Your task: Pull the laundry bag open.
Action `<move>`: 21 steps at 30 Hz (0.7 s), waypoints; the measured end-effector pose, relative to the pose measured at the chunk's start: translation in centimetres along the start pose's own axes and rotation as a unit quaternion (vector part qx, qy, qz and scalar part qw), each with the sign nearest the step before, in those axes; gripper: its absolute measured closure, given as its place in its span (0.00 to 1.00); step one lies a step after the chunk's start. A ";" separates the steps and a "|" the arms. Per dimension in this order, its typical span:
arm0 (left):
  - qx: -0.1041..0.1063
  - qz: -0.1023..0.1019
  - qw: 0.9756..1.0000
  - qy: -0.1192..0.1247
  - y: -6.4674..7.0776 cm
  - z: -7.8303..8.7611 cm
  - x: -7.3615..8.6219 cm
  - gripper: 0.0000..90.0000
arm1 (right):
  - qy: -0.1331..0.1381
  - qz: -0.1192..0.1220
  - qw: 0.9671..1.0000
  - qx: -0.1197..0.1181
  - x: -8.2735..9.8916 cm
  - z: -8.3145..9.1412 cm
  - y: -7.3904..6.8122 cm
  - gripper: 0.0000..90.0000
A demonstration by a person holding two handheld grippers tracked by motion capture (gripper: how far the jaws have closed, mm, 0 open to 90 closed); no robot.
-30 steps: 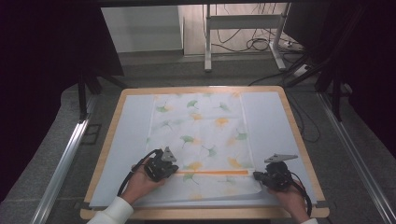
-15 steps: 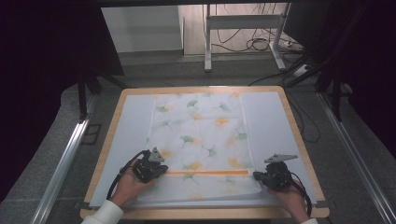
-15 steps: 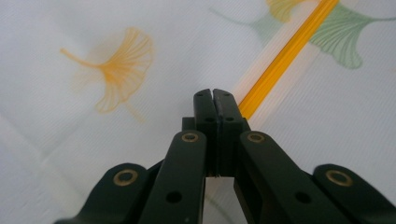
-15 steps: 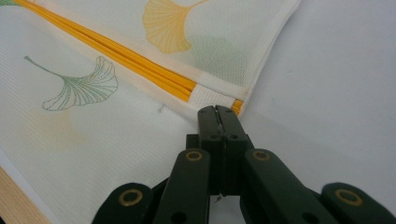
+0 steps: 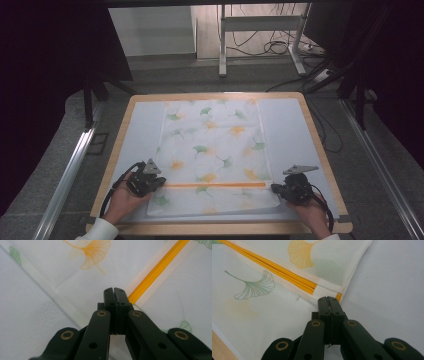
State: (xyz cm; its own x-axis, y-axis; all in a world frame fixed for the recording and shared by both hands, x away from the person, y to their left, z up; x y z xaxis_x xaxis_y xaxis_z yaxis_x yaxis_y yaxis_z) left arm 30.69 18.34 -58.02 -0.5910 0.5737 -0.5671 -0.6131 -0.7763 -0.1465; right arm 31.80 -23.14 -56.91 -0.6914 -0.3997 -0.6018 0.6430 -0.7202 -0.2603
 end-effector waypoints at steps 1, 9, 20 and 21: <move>-0.003 -0.001 1.000 -0.001 -0.1 0.0 0.1 1.00 | 0.000 0.000 1.000 0.000 0.0 0.0 0.0 1.00; -0.005 0.000 1.000 -0.005 -0.4 0.4 0.5 1.00 | 0.000 0.001 1.000 -0.002 0.0 0.0 0.0 1.00; -0.010 0.001 1.000 -0.005 -0.7 0.8 1.0 1.00 | 0.000 0.000 1.000 -0.001 0.0 0.0 0.0 1.00; -0.012 0.002 1.000 -0.006 -0.8 0.9 1.1 1.00 | 0.001 0.000 1.000 0.000 0.0 0.0 0.0 1.00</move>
State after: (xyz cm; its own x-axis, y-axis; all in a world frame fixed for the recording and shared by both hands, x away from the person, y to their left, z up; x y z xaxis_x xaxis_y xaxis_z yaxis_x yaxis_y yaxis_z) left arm 30.03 19.81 -57.80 -0.6000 0.5734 -0.5580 -0.5977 -0.7848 -0.1638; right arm 31.81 -23.10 -56.92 -0.6905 -0.3992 -0.6032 0.6435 -0.7199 -0.2603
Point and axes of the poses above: each handheld gripper's, and its own axes: z roughly backward along the jaws, x roughly out of its underside, y roughly to its right, the point moved 7 cm from there along -z, roughly forward along the jaws, and after that the axes turned 9 degrees about -x, right-handed, at the moved point
